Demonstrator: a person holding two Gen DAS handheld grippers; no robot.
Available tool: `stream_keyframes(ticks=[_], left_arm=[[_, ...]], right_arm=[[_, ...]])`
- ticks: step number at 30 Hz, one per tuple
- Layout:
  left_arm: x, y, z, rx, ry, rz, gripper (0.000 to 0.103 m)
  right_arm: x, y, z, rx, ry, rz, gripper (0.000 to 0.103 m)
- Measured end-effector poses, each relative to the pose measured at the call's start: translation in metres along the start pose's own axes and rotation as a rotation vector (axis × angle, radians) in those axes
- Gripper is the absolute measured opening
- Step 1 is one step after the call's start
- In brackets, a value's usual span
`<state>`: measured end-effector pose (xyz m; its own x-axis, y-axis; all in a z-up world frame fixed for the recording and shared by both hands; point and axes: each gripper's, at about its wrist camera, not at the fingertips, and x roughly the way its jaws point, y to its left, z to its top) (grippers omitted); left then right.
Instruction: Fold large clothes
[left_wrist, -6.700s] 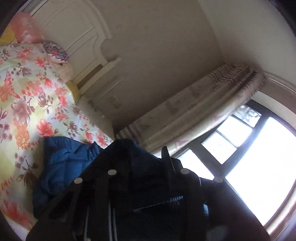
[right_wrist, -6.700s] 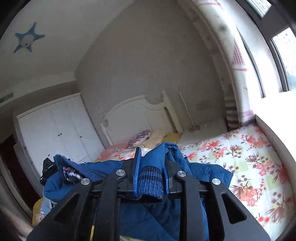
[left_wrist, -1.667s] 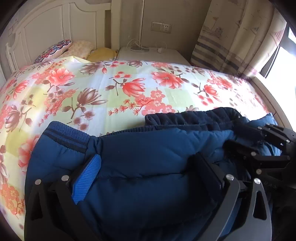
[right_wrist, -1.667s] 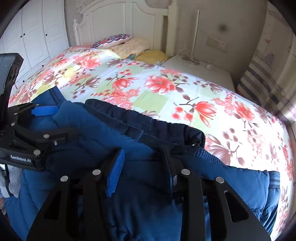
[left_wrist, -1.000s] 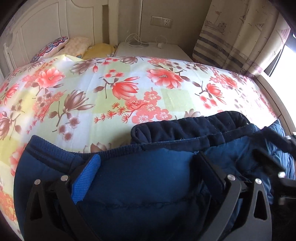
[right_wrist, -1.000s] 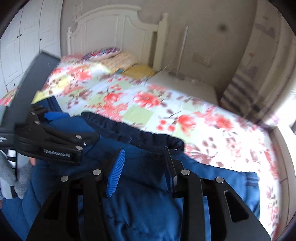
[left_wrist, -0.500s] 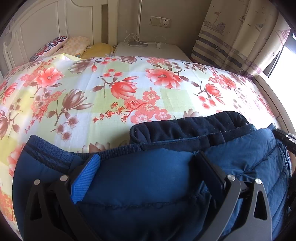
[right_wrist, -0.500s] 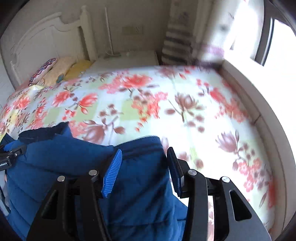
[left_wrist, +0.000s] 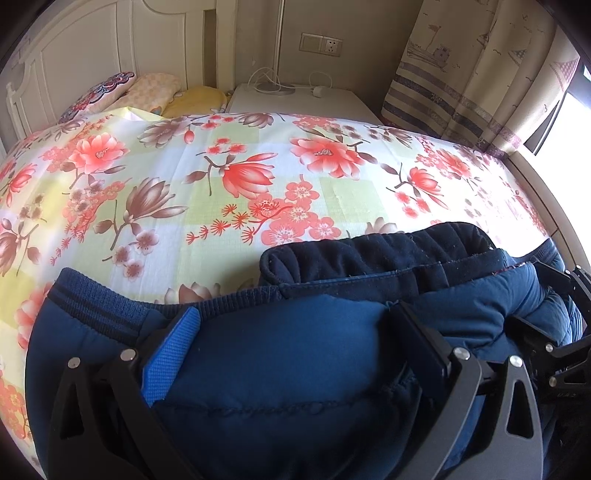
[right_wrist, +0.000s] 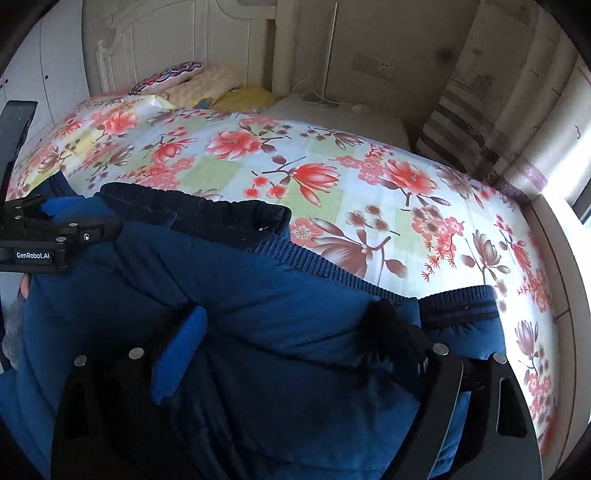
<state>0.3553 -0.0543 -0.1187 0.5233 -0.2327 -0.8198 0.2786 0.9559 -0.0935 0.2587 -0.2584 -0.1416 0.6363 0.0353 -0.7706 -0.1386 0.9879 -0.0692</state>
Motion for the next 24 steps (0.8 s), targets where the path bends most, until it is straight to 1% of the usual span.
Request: stream_keyframes(ticks=[3,5,6,8,9,10,11,12,13,15,18,19,20,21,22,23,24], left_arm=[[-0.005,-0.003,0.0,0.013,-0.007,0.031,0.101],[-0.017,-0.015,0.001,0.048,-0.028,0.099,0.1],[-0.029,-0.024,0.001,0.068,-0.051,0.096,0.1],[-0.051,-0.041,0.0,0.091,-0.099,0.029,0.101],[-0.06,-0.053,-0.001,0.119,-0.123,0.016,0.101],[-0.058,-0.063,-0.001,0.148,-0.119,0.041,0.101],[-0.044,-0.071,-0.003,0.172,-0.076,0.078,0.101],[-0.026,-0.074,-0.007,0.186,-0.015,0.1,0.1],[-0.008,-0.073,-0.01,0.178,0.039,0.102,0.101],[-0.009,-0.069,-0.01,0.152,0.017,0.069,0.101],[-0.017,-0.069,-0.013,0.179,-0.003,0.083,0.101],[-0.022,-0.065,-0.012,0.183,-0.021,0.109,0.101],[-0.03,-0.055,-0.01,0.172,-0.05,0.151,0.101],[-0.034,-0.039,-0.007,0.148,-0.059,0.177,0.101],[-0.036,-0.02,-0.005,0.107,-0.052,0.197,0.101],[-0.036,-0.001,-0.004,0.069,-0.034,0.201,0.101],[-0.035,0.029,-0.006,0.0,0.002,0.188,0.101]], right_arm=[[0.001,-0.001,0.001,-0.001,0.003,0.004,0.083],[0.006,-0.004,0.0,0.007,0.005,0.017,0.083],[0.006,-0.004,0.0,0.007,0.005,0.017,0.083],[0.008,-0.005,-0.002,0.012,0.003,0.024,0.083],[0.008,-0.004,-0.002,0.01,0.002,0.022,0.083],[0.008,-0.004,-0.002,0.01,0.002,0.022,0.083],[0.007,-0.005,-0.002,0.009,0.001,0.02,0.083],[0.007,-0.005,-0.003,0.01,0.0,0.015,0.083],[0.006,-0.006,-0.003,0.015,-0.005,0.021,0.083],[0.006,-0.005,-0.003,0.015,-0.005,0.02,0.083],[0.005,-0.006,-0.003,0.018,-0.004,0.023,0.083],[0.004,-0.007,-0.003,0.023,-0.007,0.028,0.083],[0.003,-0.007,-0.003,0.025,-0.009,0.03,0.083],[0.003,-0.007,-0.004,0.026,-0.011,0.031,0.083],[0.003,-0.007,-0.004,0.026,-0.011,0.031,0.083],[0.003,-0.007,-0.004,0.026,-0.011,0.031,0.083],[0.003,-0.007,-0.004,0.027,-0.01,0.033,0.083]])
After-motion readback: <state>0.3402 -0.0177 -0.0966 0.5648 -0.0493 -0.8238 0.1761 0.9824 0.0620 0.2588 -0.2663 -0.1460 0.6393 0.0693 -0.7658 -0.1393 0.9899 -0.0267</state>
